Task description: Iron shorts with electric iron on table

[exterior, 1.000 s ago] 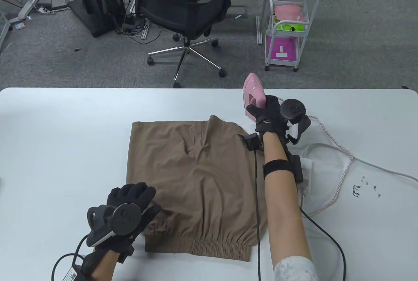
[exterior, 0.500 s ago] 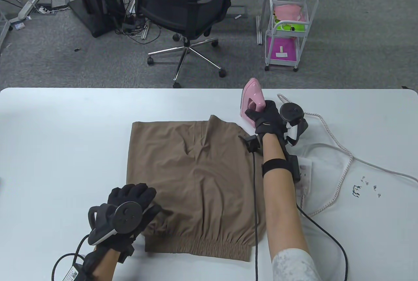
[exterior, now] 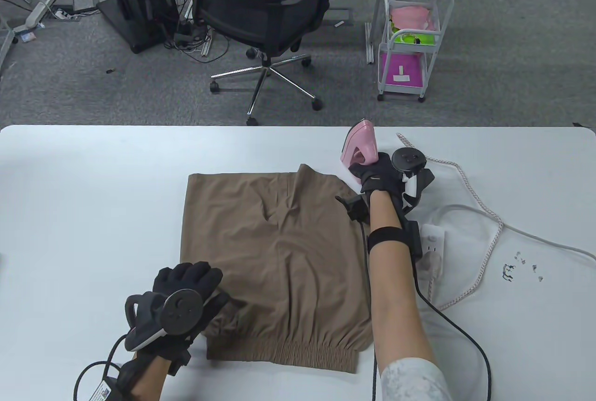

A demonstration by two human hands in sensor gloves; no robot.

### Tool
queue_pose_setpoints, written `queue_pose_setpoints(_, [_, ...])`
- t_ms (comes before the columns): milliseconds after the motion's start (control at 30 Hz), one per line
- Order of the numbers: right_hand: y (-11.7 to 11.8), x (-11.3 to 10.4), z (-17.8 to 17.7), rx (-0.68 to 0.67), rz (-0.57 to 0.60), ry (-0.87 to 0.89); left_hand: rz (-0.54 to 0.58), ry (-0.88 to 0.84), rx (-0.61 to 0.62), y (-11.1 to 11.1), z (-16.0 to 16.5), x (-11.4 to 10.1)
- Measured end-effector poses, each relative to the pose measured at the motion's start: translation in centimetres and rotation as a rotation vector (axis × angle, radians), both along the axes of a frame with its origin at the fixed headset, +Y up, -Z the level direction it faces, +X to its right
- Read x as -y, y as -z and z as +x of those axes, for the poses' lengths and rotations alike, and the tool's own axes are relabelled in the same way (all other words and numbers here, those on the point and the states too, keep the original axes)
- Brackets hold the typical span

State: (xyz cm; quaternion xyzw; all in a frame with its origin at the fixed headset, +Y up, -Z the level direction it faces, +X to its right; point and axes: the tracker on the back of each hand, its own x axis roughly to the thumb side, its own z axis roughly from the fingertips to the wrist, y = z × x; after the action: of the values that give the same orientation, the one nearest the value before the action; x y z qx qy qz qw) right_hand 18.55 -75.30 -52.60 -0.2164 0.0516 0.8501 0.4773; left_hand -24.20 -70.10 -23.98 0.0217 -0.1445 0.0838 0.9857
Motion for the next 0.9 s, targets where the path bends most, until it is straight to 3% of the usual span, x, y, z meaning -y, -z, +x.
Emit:
queue_pose_setpoints(267, [-1.3,-4.0,-0.4,-0.083,-0.034,-0.122,0.016,0.007,-0.015,0.0,0.2,0.0])
queue_pose_setpoints(600, [-5.9,-9.7,-2.0,-0.292,0.045,-0.468,0.021,0.013,-0.022,-0.1,0.9,0.6])
queue_pose_setpoints(767, [-9.0,-10.8,-1.5,-0.364,0.065,-0.638,0.028,0.013,-0.005,-0.3,1.1,0.6])
queue_pose_setpoints(900, [-11.4,-10.6,0.4,-0.380,0.017,-0.741,0.025,0.024,0.002,-0.3,1.2,0.7])
